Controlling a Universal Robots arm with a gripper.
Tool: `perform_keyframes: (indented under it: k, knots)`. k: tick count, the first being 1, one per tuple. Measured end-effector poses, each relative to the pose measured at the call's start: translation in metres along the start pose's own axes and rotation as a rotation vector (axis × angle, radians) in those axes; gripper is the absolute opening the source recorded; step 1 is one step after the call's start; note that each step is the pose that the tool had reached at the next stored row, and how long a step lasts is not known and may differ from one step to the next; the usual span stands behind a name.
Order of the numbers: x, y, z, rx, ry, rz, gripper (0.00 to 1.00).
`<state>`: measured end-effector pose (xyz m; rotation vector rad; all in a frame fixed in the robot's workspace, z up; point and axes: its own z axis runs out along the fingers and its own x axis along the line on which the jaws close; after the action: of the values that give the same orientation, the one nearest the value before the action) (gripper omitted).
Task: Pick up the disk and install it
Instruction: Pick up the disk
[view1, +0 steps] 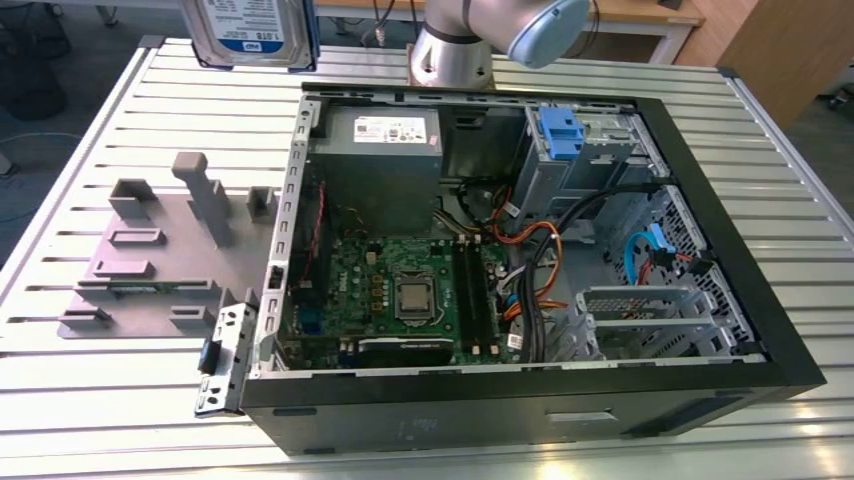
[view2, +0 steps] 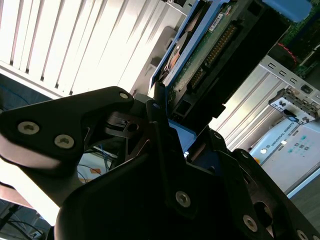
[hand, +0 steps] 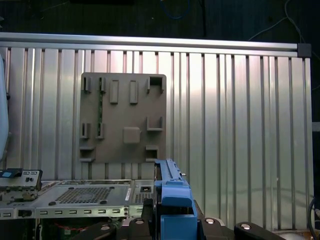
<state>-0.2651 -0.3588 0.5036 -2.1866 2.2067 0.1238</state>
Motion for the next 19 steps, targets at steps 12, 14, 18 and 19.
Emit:
perform_keyframes:
  k: [12, 14, 18, 19]
  knots:
    - [0.0000, -0.0035, -0.0001, 0.0000, 0.0000, 0.000, 0.37]
    - [0.0000, -0.0041, -0.0001, 0.0000, 0.0000, 0.000, 0.37]
    - [0.0000, -0.0053, -0.0002, 0.0000, 0.0000, 0.000, 0.37]
    - [-0.0001, -0.0056, -0.0002, 0.0000, 0.0000, 0.000, 0.37]
